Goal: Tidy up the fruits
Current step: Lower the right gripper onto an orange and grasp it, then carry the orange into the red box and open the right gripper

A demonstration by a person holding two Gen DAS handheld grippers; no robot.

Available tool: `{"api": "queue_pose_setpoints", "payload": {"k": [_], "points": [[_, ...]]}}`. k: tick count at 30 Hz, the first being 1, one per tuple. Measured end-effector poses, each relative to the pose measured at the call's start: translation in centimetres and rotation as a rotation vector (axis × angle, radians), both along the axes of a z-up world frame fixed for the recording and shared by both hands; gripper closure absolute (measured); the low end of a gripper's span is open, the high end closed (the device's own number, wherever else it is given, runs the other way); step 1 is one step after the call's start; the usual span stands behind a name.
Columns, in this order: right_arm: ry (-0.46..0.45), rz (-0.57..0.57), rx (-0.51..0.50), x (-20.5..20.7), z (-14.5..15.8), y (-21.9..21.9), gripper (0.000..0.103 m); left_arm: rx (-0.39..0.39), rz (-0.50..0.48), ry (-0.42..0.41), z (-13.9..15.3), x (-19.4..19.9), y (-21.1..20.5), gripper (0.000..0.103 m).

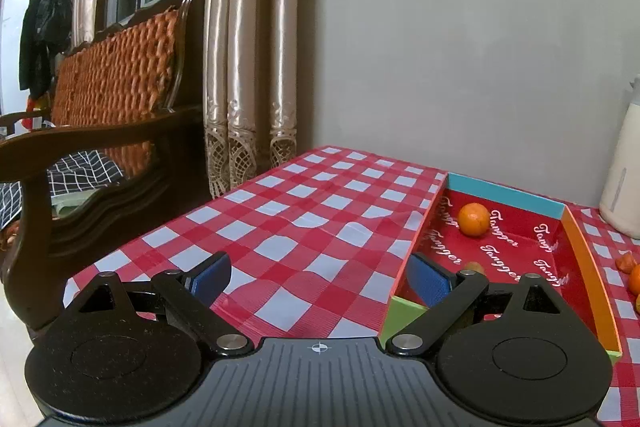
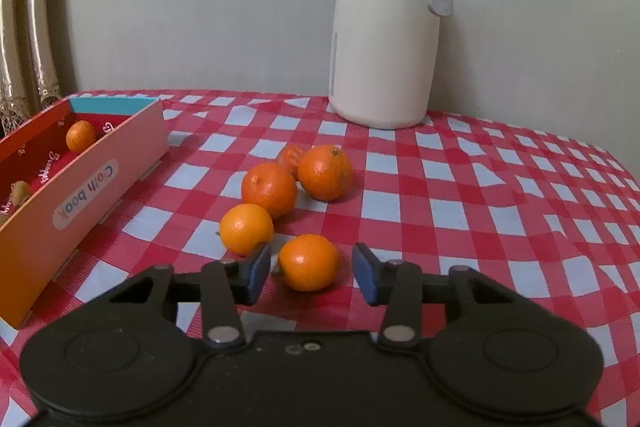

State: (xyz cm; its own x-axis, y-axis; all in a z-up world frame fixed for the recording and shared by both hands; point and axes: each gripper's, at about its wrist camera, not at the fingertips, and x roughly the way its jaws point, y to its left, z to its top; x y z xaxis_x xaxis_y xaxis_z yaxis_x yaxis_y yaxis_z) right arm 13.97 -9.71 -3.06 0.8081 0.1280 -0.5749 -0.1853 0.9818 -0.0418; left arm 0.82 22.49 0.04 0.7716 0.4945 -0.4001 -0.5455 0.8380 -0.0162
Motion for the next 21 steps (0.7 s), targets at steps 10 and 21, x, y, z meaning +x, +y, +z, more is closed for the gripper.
{"api": "queue_pose_setpoints", "payload": {"k": [10, 21], "points": [[-0.001, -0.009, 0.040, 0.0, 0.3, 0.0, 0.070, -0.001, 0.006, -0.001, 0.0, -0.6, 0.6, 0.009], [-0.062, 0.043, 0.063, -1.3, 2.2, 3.0, 0.070, -0.001, 0.039, 0.002, 0.1, -2.3, 2.7, 0.009]]}}
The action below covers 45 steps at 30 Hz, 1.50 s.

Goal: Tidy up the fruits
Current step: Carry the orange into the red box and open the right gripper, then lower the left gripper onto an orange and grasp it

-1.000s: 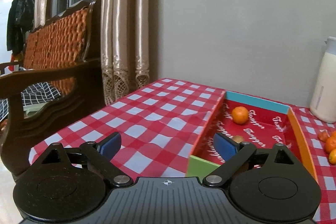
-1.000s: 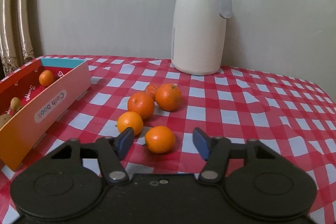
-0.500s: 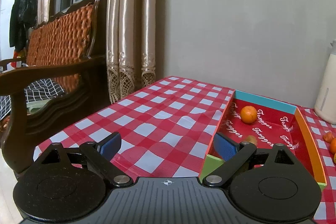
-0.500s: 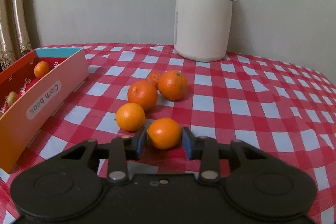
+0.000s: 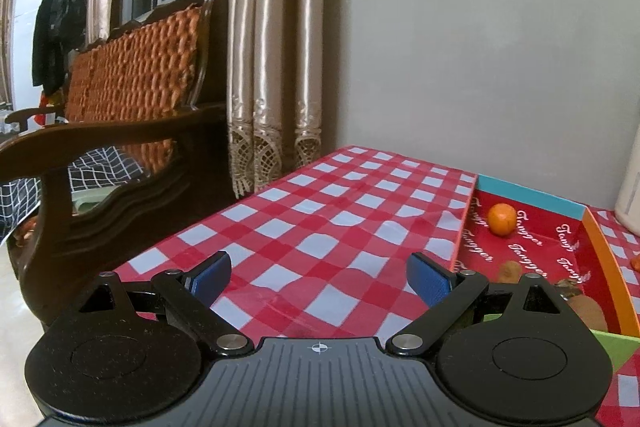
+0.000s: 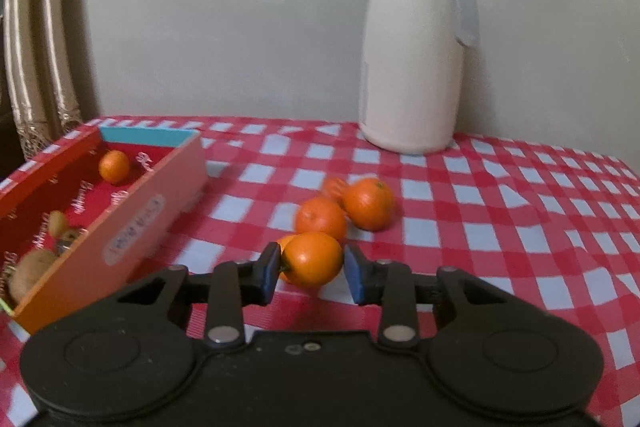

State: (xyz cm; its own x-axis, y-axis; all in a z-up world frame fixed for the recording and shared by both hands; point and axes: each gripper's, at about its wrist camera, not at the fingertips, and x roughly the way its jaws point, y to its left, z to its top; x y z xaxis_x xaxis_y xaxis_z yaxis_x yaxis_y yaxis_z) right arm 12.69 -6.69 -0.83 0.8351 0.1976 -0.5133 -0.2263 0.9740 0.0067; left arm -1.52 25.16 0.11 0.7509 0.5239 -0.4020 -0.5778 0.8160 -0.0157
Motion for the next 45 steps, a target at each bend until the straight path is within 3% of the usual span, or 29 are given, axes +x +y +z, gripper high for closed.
{"api": "queue_pose_setpoints", "payload": {"k": [16, 26, 28, 30, 39, 45], "points": [[-0.127, 0.184, 0.080, -2.7, 3.2, 7.9, 0.070, -0.001, 0.068, -0.001, 0.0, -3.0, 4.0, 0.009], [-0.077, 0.324, 0.057, -3.5, 1.7, 13.9, 0.069, 0.001, 0.089, 0.018, -0.4, -3.8, 5.5, 0.009], [-0.082, 0.329, 0.029, -3.8, 1.3, 14.5, 0.060, -0.006, 0.091, 0.016, -0.4, -3.9, 5.6, 0.009], [-0.100, 0.317, 0.031, -4.2, 1.5, 14.0, 0.052, -0.014, 0.088, 0.011, -0.4, -3.9, 5.4, 0.009], [-0.141, 0.118, 0.077, -3.1, 2.4, 6.5, 0.051, -0.008, 0.011, -0.013, 0.5, -2.2, 1.8, 0.009], [-0.148, -0.004, 0.087, -2.8, 2.3, 0.6, 0.044, 0.005, -0.068, -0.019, 1.3, -0.1, -2.6, 0.009]]}}
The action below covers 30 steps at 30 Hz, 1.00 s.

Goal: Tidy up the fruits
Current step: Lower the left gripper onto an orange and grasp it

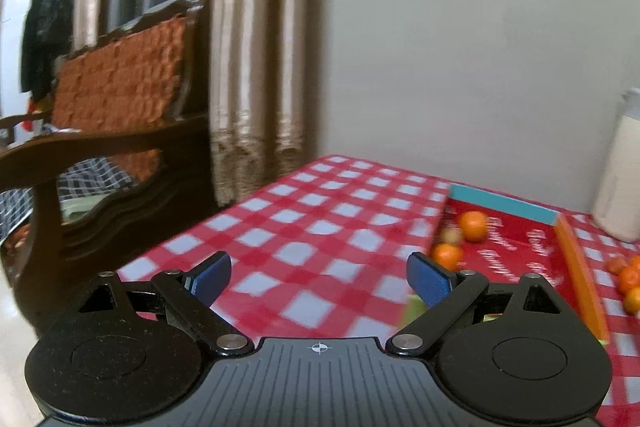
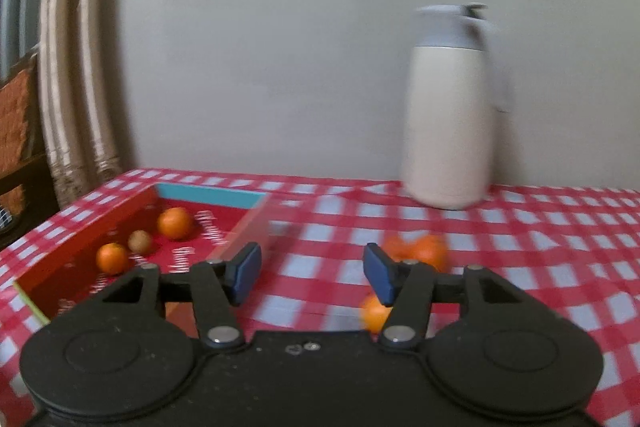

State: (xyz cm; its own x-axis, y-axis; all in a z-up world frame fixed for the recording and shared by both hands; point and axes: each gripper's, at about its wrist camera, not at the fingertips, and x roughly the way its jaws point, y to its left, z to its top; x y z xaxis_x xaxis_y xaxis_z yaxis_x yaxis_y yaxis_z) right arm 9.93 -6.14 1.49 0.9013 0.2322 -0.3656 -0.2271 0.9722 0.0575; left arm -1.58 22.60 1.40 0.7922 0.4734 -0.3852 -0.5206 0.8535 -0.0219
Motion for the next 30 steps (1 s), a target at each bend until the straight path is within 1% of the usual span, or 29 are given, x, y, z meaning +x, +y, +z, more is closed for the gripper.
{"api": "queue_pose_setpoints", "payload": {"k": [5, 12, 18, 22, 27, 30], "points": [[0.006, -0.088, 0.013, -0.1, -0.3, -4.7, 0.042, 0.020, -0.089, 0.004, 0.4, 2.2, -4.6, 0.009], [0.015, -0.170, 0.000, -0.7, -0.2, -9.6, 0.042, 0.035, -0.221, 0.002, 0.7, 5.1, -11.2, 0.009], [0.026, -0.240, -0.004, -1.1, -0.5, -13.7, 0.042, 0.034, -0.338, 0.014, 0.1, 7.4, -16.3, 0.009], [0.031, -0.285, 0.002, -1.4, -0.8, -16.2, 0.042, 0.034, -0.389, 0.020, -0.3, 8.5, -19.2, 0.010], [0.041, -0.321, 0.003, -1.2, -1.3, -18.2, 0.042, 0.020, -0.437, 0.052, -1.7, 10.4, -21.9, 0.010], [0.042, -0.334, -0.001, -1.3, -1.5, -19.3, 0.042, 0.040, -0.455, 0.063, -2.2, 11.4, -23.4, 0.010]]}}
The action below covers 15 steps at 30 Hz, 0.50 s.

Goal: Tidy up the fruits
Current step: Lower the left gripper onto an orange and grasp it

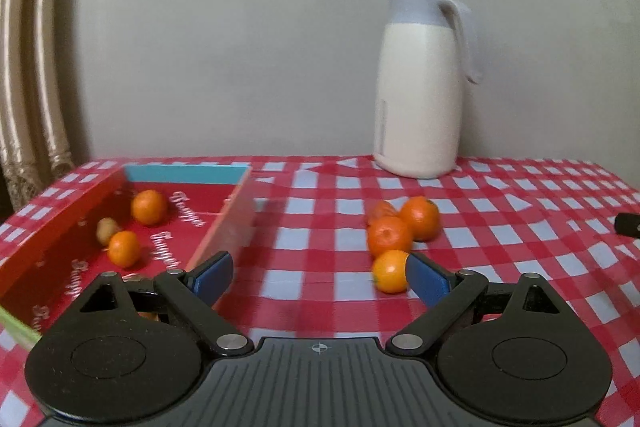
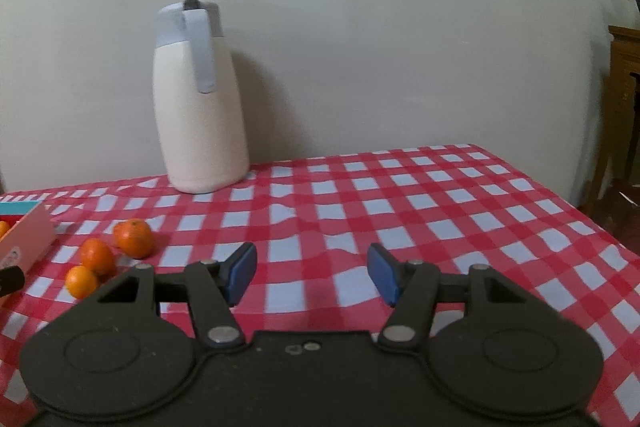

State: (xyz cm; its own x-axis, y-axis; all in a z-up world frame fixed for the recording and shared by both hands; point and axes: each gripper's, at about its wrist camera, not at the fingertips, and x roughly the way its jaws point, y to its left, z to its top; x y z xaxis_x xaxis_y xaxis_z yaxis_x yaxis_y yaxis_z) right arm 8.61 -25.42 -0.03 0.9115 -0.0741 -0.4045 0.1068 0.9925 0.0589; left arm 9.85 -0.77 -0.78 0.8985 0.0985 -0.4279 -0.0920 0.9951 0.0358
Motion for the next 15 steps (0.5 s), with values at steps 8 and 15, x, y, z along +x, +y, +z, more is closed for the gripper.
{"api": "queue_pose_setpoints", "payload": {"k": [8, 15], "points": [[0.017, -0.043, -0.011, 0.1, -0.8, -2.7, 0.042, 0.012, -0.044, 0.066, -1.5, 3.2, -3.4, 0.029], [0.025, -0.062, -0.011, 0.1, -1.2, -4.1, 0.042, 0.011, -0.048, 0.133, -2.3, 5.2, -4.7, 0.047]]}}
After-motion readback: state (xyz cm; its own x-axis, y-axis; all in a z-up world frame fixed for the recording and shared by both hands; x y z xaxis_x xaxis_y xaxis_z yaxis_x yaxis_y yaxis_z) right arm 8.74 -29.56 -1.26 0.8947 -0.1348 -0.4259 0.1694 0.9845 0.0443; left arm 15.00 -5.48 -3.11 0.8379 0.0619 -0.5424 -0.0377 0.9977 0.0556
